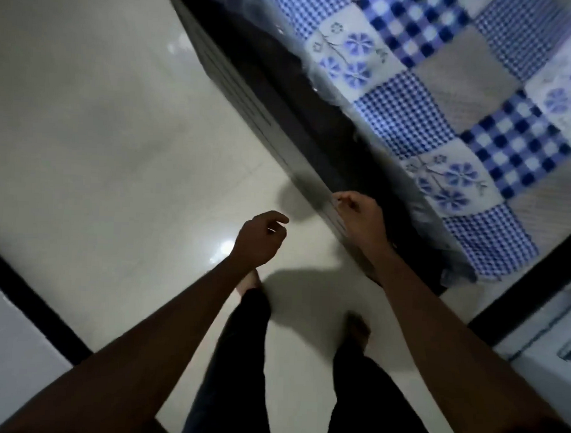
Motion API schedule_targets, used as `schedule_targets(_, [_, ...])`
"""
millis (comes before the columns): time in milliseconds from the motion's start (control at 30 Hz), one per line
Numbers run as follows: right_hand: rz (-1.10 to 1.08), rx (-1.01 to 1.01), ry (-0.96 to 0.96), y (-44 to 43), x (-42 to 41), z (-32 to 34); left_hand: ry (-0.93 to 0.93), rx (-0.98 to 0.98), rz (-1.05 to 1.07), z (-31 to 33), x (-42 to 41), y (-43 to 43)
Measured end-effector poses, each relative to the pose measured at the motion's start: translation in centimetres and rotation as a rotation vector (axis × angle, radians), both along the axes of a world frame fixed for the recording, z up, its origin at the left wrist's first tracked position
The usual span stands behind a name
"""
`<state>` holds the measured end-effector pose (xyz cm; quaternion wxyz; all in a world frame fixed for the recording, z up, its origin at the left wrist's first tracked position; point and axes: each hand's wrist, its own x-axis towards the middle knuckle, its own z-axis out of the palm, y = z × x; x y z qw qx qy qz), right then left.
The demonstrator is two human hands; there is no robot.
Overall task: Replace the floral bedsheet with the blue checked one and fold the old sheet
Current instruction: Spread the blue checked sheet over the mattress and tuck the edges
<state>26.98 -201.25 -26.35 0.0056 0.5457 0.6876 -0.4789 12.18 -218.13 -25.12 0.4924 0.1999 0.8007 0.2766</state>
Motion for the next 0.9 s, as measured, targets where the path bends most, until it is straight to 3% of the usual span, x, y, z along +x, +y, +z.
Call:
schedule_targets(367, [0.028,-0.038,0.048,1.8,-25.6,2.9,0.023,0.005,0.076,4.7,-21.6,0.0])
schedule_targets(900, [-0.410,0.102,0.171,12.1,-55.8,0.6,0.144,0.117,-0.095,1.8,-54.4,22.1])
